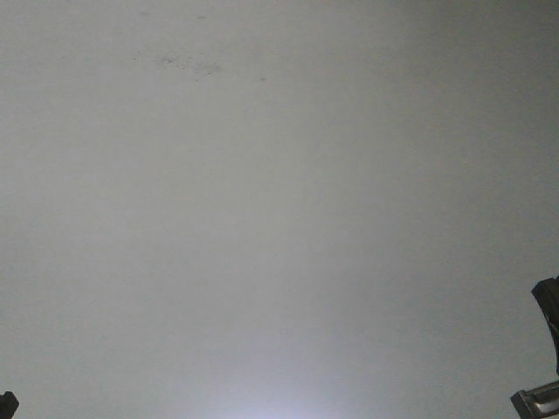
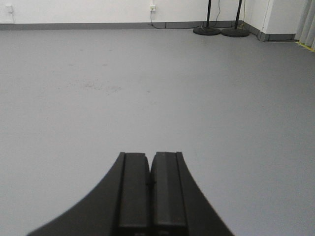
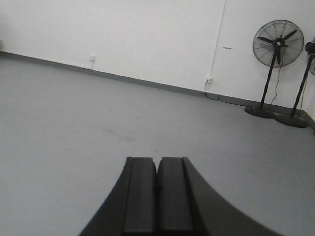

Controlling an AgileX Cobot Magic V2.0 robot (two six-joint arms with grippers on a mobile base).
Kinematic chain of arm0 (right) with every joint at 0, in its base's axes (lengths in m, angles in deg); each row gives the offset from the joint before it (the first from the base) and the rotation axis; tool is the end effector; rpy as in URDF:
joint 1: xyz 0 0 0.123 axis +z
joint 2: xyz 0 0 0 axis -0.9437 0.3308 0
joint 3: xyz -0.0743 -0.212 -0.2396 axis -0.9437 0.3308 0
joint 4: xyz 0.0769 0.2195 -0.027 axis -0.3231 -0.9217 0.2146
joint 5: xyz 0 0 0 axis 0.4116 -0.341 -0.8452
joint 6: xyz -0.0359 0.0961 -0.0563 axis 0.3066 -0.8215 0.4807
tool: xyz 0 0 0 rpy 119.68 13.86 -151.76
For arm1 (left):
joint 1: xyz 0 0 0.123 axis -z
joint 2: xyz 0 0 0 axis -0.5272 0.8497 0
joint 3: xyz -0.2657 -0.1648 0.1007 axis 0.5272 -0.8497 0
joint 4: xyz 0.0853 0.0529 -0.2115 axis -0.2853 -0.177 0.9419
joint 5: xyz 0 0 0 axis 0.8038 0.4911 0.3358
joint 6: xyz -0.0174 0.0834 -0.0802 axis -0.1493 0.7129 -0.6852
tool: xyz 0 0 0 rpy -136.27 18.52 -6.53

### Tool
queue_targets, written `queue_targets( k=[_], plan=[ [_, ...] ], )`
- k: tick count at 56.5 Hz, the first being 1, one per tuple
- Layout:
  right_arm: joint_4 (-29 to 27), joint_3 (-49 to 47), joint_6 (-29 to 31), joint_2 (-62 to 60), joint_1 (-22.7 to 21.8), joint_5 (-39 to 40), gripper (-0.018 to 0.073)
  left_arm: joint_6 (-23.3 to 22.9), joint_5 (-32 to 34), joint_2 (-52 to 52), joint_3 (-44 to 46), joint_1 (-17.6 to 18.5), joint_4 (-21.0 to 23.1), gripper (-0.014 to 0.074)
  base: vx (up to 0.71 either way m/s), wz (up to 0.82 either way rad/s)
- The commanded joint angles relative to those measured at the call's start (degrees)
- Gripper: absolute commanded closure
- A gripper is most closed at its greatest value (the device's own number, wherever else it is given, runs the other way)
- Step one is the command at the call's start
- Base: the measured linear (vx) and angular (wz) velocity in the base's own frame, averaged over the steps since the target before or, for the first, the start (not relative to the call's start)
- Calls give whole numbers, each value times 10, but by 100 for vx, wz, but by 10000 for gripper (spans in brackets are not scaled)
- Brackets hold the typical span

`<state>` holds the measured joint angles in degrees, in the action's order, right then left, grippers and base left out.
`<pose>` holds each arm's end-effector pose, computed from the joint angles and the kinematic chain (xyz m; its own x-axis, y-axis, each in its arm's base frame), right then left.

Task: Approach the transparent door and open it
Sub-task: 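Drive the base and turn toward the glass sliding door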

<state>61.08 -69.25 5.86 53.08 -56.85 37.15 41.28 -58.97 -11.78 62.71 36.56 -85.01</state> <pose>0.0208 0.0050 0.1985 0.0393 -0.1234 -0.9916 -0.2349 0.9634 -0.1292 0.0183 -0.0041 0.1743 -0.2003 0.0190 -0.9796 0.1045 0.9945 -0.0021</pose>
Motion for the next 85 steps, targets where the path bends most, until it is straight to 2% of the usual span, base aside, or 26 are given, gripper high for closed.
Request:
queue_targets(
  k=[1, 55, 85],
  plan=[
    [1, 1, 6, -9, -2, 49, 561, -5, 49, -7, 12, 4, 7, 594, 12, 8],
    [1, 1, 6, -9, -2, 49, 561, -5, 49, -7, 12, 4, 7, 594, 21, 5],
    [1, 1, 6, -9, -2, 49, 561, -5, 49, -7, 12, 4, 7, 594, 34, 22]
  ],
)
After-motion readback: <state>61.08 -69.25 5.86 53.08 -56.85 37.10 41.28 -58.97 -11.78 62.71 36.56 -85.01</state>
